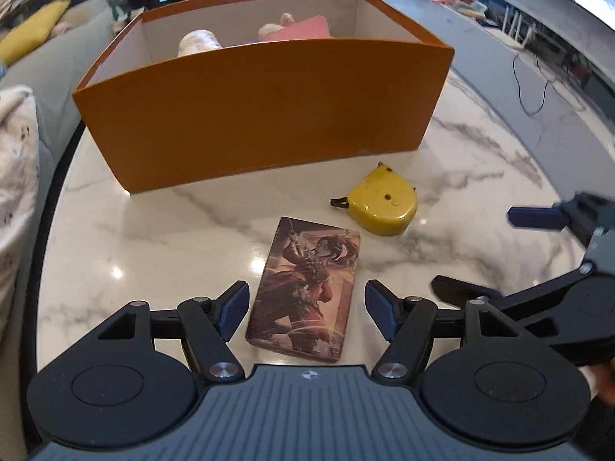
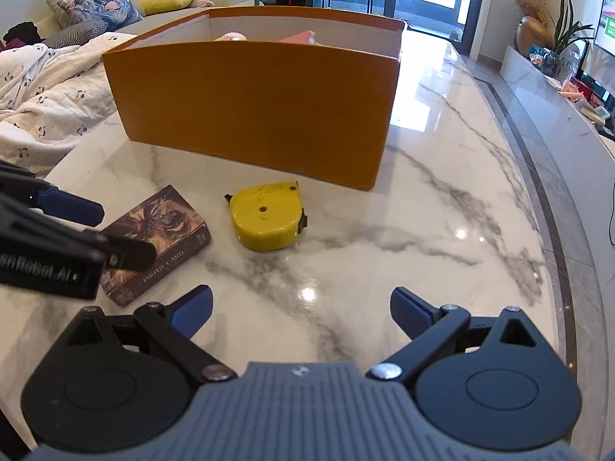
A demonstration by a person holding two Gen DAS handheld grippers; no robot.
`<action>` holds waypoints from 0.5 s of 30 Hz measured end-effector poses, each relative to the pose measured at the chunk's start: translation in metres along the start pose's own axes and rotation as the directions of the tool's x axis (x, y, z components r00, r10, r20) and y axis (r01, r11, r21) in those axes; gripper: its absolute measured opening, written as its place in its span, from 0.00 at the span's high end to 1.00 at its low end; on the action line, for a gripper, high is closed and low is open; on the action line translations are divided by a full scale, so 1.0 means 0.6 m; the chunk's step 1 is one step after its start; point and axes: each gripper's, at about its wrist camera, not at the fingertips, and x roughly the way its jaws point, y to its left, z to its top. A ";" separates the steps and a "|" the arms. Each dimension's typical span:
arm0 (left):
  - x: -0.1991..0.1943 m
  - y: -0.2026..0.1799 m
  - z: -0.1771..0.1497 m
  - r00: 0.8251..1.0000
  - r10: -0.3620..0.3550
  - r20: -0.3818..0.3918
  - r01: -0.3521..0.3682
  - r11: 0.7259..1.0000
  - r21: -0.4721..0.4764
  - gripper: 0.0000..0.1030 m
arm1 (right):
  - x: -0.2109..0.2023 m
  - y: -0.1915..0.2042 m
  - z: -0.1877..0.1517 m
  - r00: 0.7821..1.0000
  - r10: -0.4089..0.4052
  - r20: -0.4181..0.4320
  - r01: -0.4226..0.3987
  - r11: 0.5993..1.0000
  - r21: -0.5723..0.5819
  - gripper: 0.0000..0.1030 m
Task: Organize objects
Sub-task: 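Move the left tool to the illustrated card box while the right tool approaches the yellow tape measure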
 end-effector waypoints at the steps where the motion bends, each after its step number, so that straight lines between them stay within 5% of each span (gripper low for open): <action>1: 0.008 0.000 -0.001 1.000 0.004 -0.015 -0.004 1.000 0.009 0.24 | 0.001 -0.001 -0.001 1.000 -0.006 -0.008 0.006 1.000 -0.010 0.04; 3: 0.030 0.004 -0.006 0.998 0.010 -0.060 -0.009 1.000 0.015 0.23 | 0.005 -0.004 -0.001 1.000 -0.001 -0.023 0.001 1.000 -0.014 0.04; 5: 0.041 0.011 -0.013 0.998 0.019 -0.054 -0.018 1.000 0.016 0.09 | 0.007 -0.009 0.000 0.999 0.014 -0.034 -0.015 1.000 -0.014 0.04; 15: 0.050 0.063 -0.002 0.995 0.081 -0.053 -0.088 0.986 -0.139 0.09 | 0.045 -0.010 0.043 0.997 0.060 0.049 -0.065 0.993 0.098 0.04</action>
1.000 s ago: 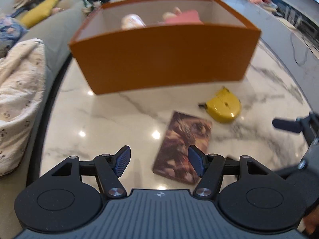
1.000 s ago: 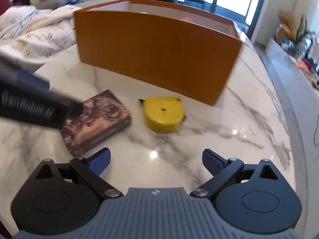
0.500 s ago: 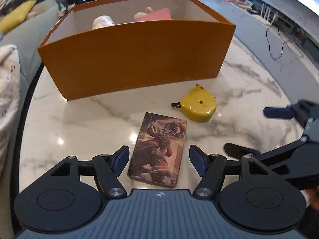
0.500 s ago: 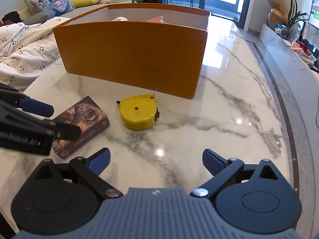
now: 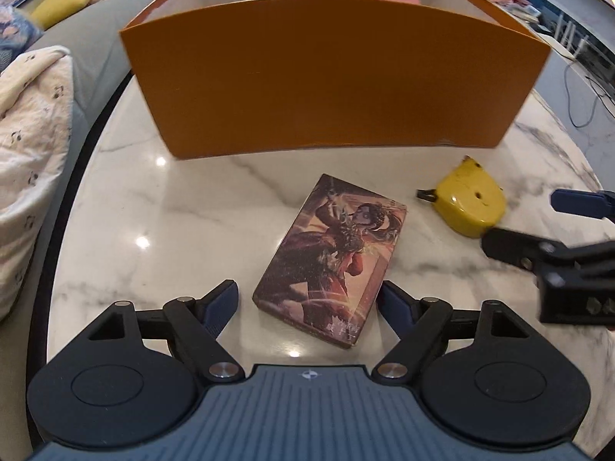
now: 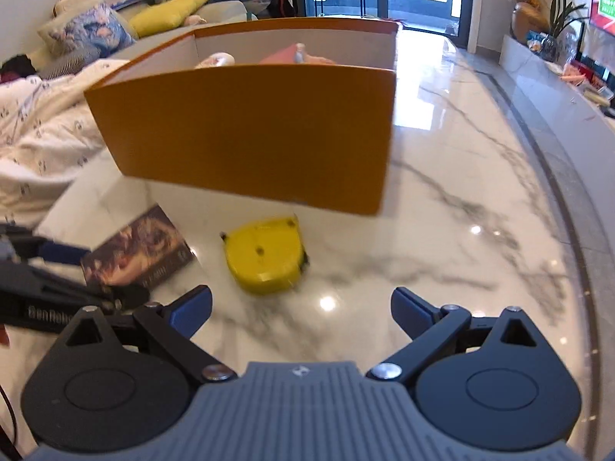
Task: Organize objects
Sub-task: 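Move the left tool to the illustrated card box while the right tool approaches the yellow tape measure, then close the left gripper on the card box while the right gripper grasps the tape measure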
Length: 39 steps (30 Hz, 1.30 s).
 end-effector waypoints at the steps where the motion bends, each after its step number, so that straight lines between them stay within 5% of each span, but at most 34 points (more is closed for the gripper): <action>1: 0.001 0.004 0.001 1.000 0.007 0.003 -0.007 1.000 -0.013 0.09 | 0.009 0.002 0.005 1.000 -0.001 0.003 0.001 1.000 0.001 0.04; 14: 0.020 0.005 0.018 0.996 -0.024 0.091 0.021 0.999 0.037 0.11 | 0.061 0.037 0.013 0.999 -0.040 0.008 0.041 0.993 -0.110 0.28; 17: 0.014 0.004 0.018 0.997 -0.026 0.076 0.024 0.999 0.036 0.17 | 0.057 0.041 0.012 0.999 -0.034 0.022 0.037 0.992 -0.120 0.46; 23: 0.004 0.013 0.018 0.997 -0.051 0.061 0.051 0.999 -0.004 0.26 | 0.049 0.034 0.005 0.999 -0.031 0.024 0.033 0.996 -0.086 0.46; 39: -0.050 0.020 0.004 0.991 -0.067 0.119 0.078 0.993 -0.090 0.29 | -0.028 0.010 -0.024 0.998 -0.005 0.066 0.008 0.999 -0.048 0.46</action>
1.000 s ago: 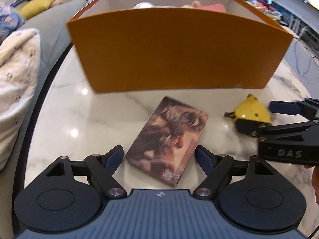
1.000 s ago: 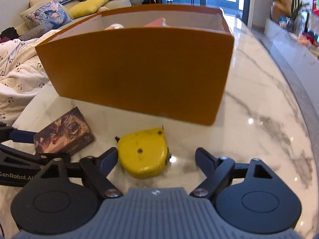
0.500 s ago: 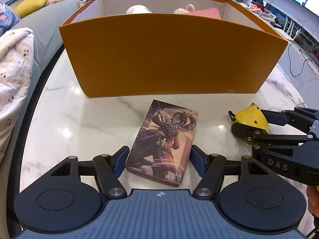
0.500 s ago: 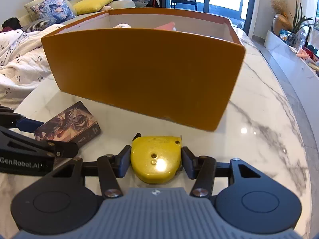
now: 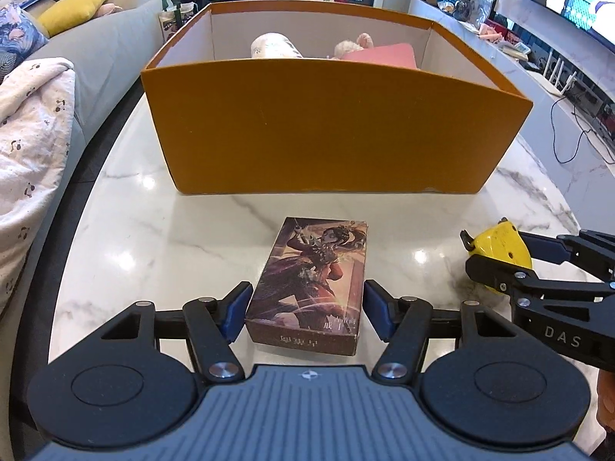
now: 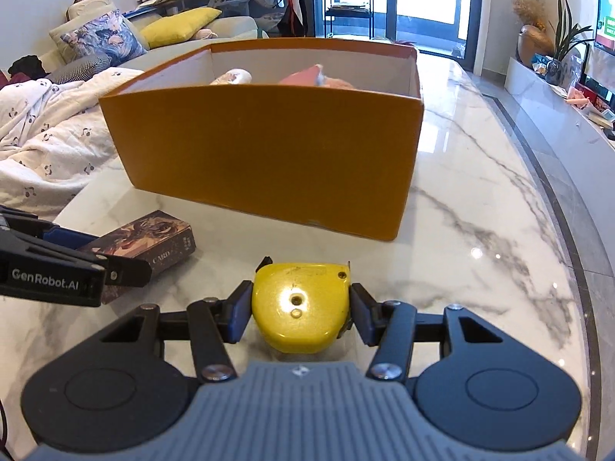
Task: Organize objects
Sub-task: 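Close the left gripper on the card box while the right gripper grasps the tape measure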
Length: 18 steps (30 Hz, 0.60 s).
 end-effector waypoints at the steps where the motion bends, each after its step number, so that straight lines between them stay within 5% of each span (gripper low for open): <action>1: -0.001 -0.001 0.000 1.000 0.000 0.000 0.000 1.000 0.002 0.30 | -0.004 0.000 -0.001 1.000 0.001 0.002 -0.001 1.000 0.001 0.46; 9: 0.029 -0.001 -0.006 0.993 -0.074 -0.096 0.069 0.997 -0.046 0.30 | -0.011 -0.009 0.004 1.000 -0.008 0.004 0.008 1.000 0.018 0.46; 18: 0.053 -0.024 -0.002 0.997 -0.071 -0.041 0.074 0.994 0.081 0.18 | -0.006 -0.014 0.006 1.000 -0.007 -0.006 0.007 1.000 0.028 0.46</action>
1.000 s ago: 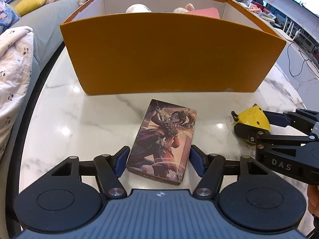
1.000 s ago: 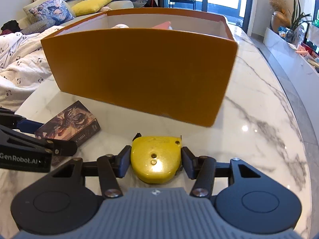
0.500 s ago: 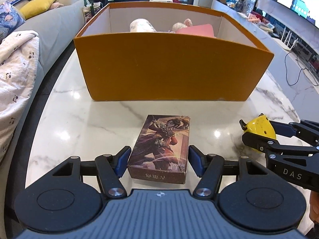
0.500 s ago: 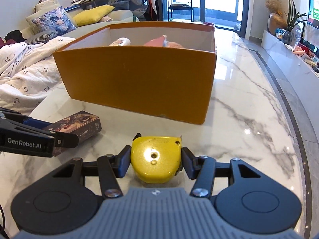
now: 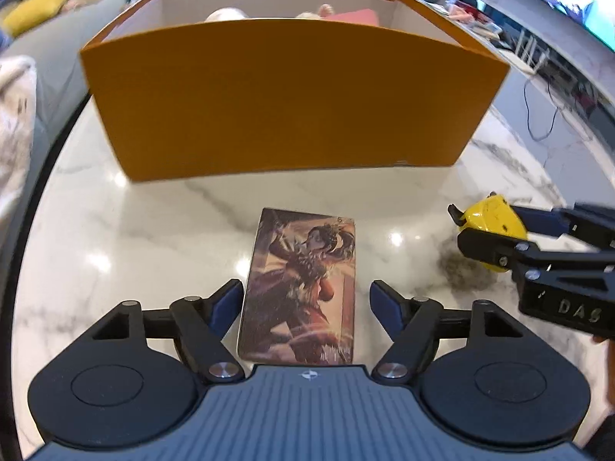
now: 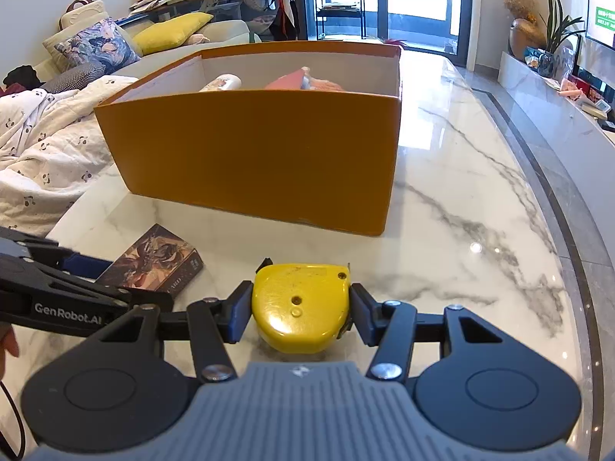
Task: Organize objects
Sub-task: 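Close the left gripper on the card box while the right gripper grasps the tape measure, then lift the card box and tape measure and carry both over the orange box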
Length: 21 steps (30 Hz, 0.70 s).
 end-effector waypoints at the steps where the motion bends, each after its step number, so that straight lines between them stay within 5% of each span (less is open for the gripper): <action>1: 0.001 -0.008 0.000 1.000 0.019 -0.004 -0.019 0.999 0.030 0.29 | 0.001 -0.001 0.000 1.000 -0.002 -0.002 0.002 1.000 0.000 0.46; 2: 0.000 -0.014 0.000 0.999 0.044 -0.003 -0.044 0.998 0.048 0.35 | 0.002 -0.001 0.000 1.000 -0.004 -0.004 0.004 1.000 0.000 0.46; 6: -0.010 0.004 0.005 0.999 -0.038 -0.013 0.037 0.997 -0.068 0.36 | 0.003 -0.001 -0.001 1.000 -0.005 -0.009 0.005 1.000 0.000 0.46; 21: -0.064 -0.004 0.011 0.998 -0.005 0.063 0.008 0.999 -0.049 0.36 | -0.020 0.008 0.003 1.000 0.017 0.012 -0.017 1.000 -0.005 0.46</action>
